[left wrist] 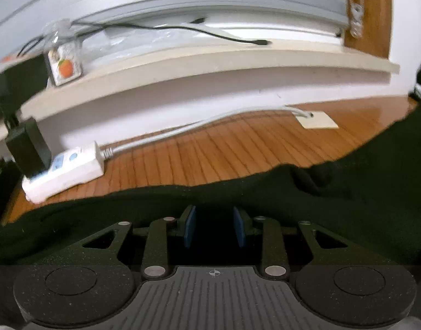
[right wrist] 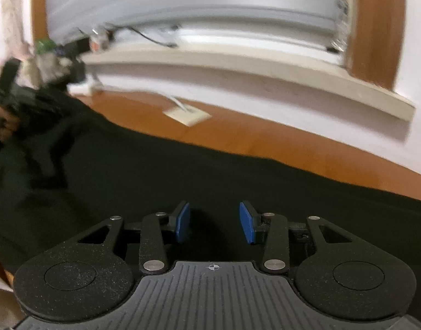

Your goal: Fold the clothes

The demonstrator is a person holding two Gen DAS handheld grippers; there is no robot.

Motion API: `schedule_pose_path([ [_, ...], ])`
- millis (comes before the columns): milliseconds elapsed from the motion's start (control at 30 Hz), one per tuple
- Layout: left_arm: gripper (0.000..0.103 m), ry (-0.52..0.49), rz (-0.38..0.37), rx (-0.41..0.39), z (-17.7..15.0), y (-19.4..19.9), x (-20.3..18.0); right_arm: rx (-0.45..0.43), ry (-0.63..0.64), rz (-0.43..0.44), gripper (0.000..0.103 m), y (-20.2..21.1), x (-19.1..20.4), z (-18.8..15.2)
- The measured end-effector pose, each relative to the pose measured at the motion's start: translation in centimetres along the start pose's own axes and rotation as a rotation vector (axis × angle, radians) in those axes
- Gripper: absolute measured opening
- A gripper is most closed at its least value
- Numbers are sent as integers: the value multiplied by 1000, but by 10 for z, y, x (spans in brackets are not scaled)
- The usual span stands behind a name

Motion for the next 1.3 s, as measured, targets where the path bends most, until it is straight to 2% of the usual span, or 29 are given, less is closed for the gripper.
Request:
schedule_pose_path([
  [100,34,18,14,-12,3,-6,7,34,-12,12,40,-5,-15,-7],
  [300,34,38,81,-50,6,-16,35,45,13,-13,41,-24,-30,5],
  [567,34,77,70,-73,-3,-14,54,-10,-23,-8,41,-32,-48,6],
  [700,34,64,95,-62,-4,-14,51,-39,-26,-8,41,-29,-48,4],
  [800,45,40,113,-56,7,-16,38,-54,-84,5,43,-16,-57,3],
  [867,61,31,60,-95,25,-16,17,-82,-132,3,44,-1,-66,1],
  [933,65,17,-11,-129,42,-18,-9,-94,-142,-46,45,14,-78,-3],
  [1100,65,-108,-160,-139,73,-43,-87,-106,-187,-224,48,60,-135,-21],
  [1200,60,-195,-229,-110,79,-60,-125,-105,-223,-375,48,88,-189,-35],
  [1300,52,-263,-266,-68,76,-78,-149,-72,-238,-508,48,101,-246,-47],
])
Point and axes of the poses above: each gripper's, at about its wrist camera, not at the fingertips, and y roughly against the way its jaws point, x to its left, z to its top, the point moved 7 cm from there along -y, roughly the way its jaws point, and after that the axes turned 3 degrees about -x, right-handed, at the moved point
